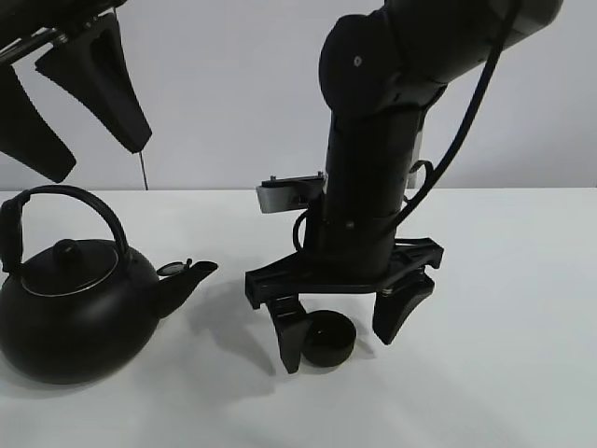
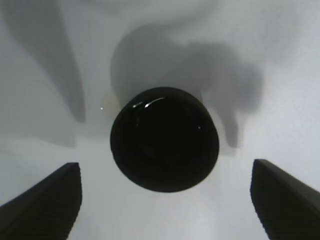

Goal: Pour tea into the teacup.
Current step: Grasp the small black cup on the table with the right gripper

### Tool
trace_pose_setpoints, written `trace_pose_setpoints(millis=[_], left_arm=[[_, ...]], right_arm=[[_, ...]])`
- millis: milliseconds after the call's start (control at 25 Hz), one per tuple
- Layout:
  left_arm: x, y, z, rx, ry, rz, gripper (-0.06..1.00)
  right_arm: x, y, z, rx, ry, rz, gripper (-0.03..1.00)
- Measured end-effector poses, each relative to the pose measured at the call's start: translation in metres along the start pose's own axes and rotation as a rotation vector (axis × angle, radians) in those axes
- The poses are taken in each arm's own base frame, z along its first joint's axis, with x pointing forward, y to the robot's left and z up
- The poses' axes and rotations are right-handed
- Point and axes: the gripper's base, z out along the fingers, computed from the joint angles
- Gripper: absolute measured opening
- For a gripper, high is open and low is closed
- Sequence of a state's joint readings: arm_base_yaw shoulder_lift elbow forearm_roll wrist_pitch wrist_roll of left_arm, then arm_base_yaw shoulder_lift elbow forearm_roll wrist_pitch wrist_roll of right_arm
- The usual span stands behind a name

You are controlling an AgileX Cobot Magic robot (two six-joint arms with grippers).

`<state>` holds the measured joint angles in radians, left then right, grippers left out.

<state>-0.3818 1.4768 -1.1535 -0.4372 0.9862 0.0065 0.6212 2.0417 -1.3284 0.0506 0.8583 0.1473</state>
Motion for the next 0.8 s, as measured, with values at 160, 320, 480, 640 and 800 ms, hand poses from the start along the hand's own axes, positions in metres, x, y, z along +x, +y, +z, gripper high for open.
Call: trace_pose_setpoints(millis=[160,320,480,640,800], left_arm=[[0.000,0.000,0.000,0.000,0.000,0.000,0.48],[0.000,0.000,0.000,0.000,0.000,0.000,0.48],[0.000,0.000,0.000,0.000,0.000,0.000,0.48],[0.000,0.000,0.000,0.000,0.000,0.000,0.48],[0.000,0.000,0.000,0.000,0.000,0.000,0.48]], right_arm=[[-0.003,0.000,0.009,0.003,-0.017,0.015,0.63],[-0.007,0.000,0.014,0.002,-0.044,0.033,0.63],[-0.008,0.000,0.017,0.001,-0.052,0.036,0.59],[-0.008,0.000,0.020,0.002,-0.044,0.054,0.46],[-0.008,0.000,0.020,0.001,-0.044,0.060,0.39]])
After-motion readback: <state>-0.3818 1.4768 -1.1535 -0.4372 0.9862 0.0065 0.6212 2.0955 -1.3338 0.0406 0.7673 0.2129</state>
